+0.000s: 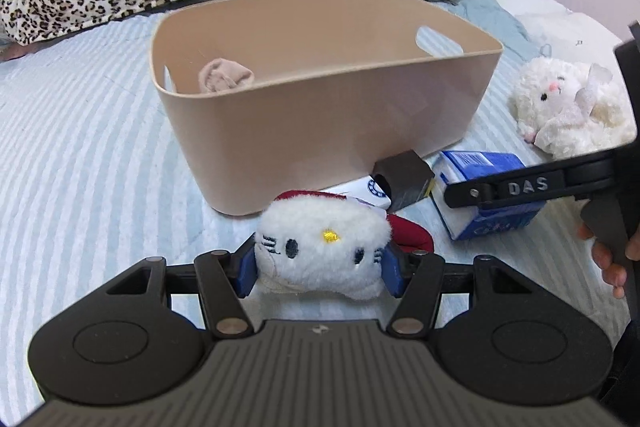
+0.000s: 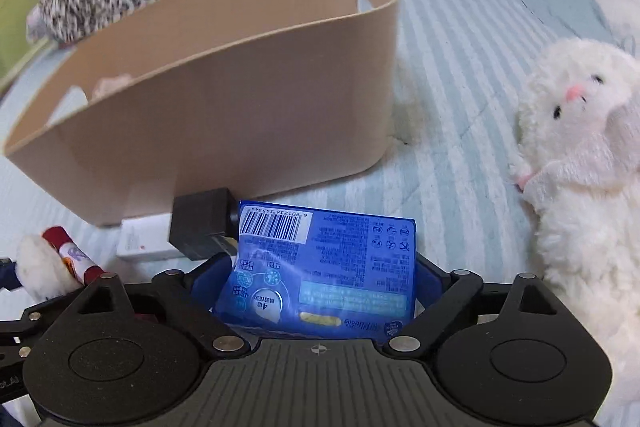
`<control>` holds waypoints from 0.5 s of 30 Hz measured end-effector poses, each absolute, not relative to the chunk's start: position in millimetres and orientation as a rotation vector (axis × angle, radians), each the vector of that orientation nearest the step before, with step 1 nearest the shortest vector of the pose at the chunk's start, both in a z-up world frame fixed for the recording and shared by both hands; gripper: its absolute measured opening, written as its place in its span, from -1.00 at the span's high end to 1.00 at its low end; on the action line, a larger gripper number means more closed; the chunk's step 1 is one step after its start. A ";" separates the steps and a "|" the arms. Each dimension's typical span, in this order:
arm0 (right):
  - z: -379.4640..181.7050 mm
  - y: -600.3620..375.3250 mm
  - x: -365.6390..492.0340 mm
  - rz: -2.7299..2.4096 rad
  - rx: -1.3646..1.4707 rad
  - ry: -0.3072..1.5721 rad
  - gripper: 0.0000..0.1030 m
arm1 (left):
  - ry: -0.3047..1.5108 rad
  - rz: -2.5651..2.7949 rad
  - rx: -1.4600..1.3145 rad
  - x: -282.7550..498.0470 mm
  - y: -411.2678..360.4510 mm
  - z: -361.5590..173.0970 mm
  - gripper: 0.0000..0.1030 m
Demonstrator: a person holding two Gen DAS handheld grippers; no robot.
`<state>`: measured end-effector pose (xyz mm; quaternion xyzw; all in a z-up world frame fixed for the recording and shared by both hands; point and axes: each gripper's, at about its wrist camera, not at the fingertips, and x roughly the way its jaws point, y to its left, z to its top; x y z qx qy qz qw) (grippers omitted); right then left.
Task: Organize objects
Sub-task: 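Carry plush and blue box over the basket and release both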
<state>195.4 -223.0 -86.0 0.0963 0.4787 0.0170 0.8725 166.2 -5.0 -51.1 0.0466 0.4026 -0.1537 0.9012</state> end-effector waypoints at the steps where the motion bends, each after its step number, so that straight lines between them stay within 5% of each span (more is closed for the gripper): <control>1: -82.7 -224.1 192.2 0.041 0.200 0.993 -0.67 | 0.821 -0.311 0.094 165.2 -3.0 -48.0 -0.18; 15: 22.0 -235.0 178.9 0.123 0.207 0.662 -0.62 | 0.577 -0.308 0.044 161.0 5.3 35.7 -0.18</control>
